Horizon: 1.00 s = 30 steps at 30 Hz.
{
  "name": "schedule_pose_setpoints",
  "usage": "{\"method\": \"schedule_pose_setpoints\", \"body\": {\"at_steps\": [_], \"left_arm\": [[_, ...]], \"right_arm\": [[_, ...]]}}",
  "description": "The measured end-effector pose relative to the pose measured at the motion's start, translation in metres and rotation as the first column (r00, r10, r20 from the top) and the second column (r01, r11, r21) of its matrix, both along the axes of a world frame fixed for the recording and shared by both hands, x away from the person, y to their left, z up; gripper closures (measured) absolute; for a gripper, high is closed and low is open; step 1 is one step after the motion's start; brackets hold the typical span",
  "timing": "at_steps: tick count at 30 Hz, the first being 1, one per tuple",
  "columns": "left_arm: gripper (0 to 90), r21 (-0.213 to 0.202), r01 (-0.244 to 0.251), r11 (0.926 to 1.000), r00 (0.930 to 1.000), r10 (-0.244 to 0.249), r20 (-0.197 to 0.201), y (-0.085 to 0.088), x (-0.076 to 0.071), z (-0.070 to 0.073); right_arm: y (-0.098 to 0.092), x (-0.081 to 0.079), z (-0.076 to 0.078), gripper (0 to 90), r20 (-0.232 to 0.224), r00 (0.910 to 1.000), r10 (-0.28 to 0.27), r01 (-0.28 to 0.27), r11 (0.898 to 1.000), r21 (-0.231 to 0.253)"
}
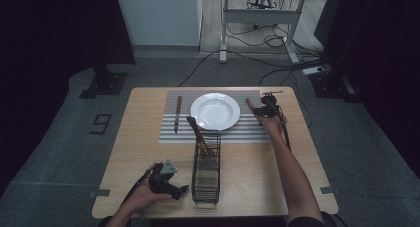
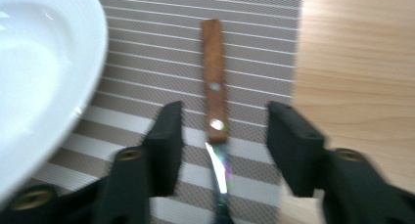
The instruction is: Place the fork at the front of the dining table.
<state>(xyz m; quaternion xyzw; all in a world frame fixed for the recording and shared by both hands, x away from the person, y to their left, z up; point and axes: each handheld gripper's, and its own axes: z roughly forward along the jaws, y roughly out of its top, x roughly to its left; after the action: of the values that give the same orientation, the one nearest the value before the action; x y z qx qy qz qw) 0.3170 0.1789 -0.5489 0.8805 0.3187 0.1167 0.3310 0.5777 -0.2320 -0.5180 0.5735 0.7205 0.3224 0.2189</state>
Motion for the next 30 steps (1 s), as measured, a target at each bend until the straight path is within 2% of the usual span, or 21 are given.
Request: {"method": "schedule_pose_setpoints", "body": {"at_steps": [1,3,7,11,18,30], "left_arm": [[0.0,0.0,0.0,1.0,1.0,0.0,0.0,0.0,0.0,0.0],[0.0,0.0,0.0,1.0,1.0,0.0,0.0,0.0,0.0,0.0],[0.0,0.0,0.0,1.0,1.0,0.0,0.0,0.0,0.0,0.0],[0.0,0.0,0.0,1.0,1.0,0.0,0.0,0.0,0.0,0.0],[0.0,0.0,0.0,1.0,1.0,0.0,0.0,0.0,0.0,0.0],[0.0,0.0,0.0,1.0,1.0,0.0,0.0,0.0,0.0,0.0]], "right_arm": [[-0.001,-0.003,-0.001,43.9,0.004,0.9999,0.011,-0.011,1.0,-0.01],[-0.003,-0.006,-0.004,42.7,-0.024,0.9988,0.044,-0.043,0.999,0.013],[-0.006,-0.011,-0.011,43.8,-0.025,0.9968,0.075,-0.075,0.997,0.03],[-0.007,-0.013,-0.017,43.3,-0.047,0.9951,0.087,-0.086,0.996,0.024],[-0.007,-0.016,-0.023,44.1,-0.036,0.9956,0.086,-0.085,0.996,0.03],[-0.002,-0.024,-0.023,45.3,-0.048,0.9901,0.132,-0.128,0.988,0.088]]}}
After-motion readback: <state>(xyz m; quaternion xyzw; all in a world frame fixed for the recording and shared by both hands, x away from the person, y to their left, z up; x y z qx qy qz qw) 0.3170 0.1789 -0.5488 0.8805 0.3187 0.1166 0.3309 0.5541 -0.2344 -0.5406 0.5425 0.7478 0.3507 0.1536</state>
